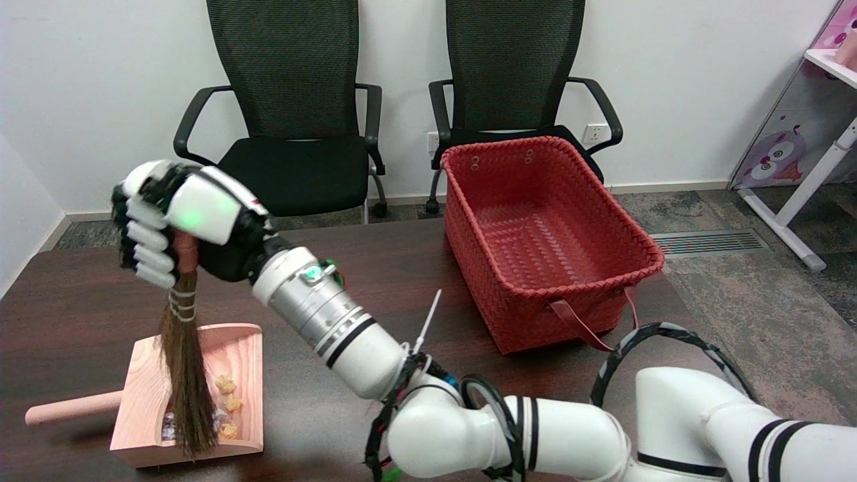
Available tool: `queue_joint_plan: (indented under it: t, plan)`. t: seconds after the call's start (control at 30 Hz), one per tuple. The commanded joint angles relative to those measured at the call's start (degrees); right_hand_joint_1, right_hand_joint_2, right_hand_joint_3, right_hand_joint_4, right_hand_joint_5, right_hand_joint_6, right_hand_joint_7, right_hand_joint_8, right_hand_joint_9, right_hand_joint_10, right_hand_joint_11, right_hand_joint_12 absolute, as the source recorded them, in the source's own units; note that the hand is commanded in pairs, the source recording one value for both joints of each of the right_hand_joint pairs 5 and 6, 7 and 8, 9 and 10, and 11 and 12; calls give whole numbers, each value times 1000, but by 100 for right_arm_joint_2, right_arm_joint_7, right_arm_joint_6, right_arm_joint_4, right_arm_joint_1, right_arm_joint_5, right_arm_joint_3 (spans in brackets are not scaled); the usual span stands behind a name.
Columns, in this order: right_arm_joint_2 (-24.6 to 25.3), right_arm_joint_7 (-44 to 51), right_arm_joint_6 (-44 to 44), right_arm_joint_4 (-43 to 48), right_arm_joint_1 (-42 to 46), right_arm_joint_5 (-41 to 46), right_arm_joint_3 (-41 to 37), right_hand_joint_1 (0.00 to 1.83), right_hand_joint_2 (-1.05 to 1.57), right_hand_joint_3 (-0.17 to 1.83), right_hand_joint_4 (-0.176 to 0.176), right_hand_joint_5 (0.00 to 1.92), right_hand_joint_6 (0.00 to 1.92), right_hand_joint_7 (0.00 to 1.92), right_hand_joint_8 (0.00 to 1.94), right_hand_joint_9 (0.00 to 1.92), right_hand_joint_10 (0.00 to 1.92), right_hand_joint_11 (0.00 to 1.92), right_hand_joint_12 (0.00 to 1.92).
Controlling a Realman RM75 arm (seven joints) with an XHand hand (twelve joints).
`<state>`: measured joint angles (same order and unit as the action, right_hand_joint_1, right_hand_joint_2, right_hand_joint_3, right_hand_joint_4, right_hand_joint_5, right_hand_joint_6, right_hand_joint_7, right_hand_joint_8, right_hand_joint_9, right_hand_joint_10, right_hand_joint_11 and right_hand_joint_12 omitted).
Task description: Sweep the paper ball into the dustpan.
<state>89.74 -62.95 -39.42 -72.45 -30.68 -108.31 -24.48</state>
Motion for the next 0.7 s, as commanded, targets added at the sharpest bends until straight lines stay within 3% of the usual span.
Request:
queue_joint_plan:
  t: [0.03, 0.43, 0.7]
  plan:
    - [-1422, -1106, -871, -1278, 7, -382, 119, 872, 963, 1759, -18, 1920, 1920, 1920, 1920, 1920, 1920, 1920, 1920]
    - [-3005, -789, -602, -2145, 339, 180, -593, 863, 1076, 1734, -16, 1920, 1920, 1920, 1920, 1920, 1920, 1920, 1920]
    - [-3585, -836, -545, -2040, 620, 373, -1057, 866, 1100, 1735, -15, 1920, 1920, 1920, 1920, 1920, 1920, 1920, 1920]
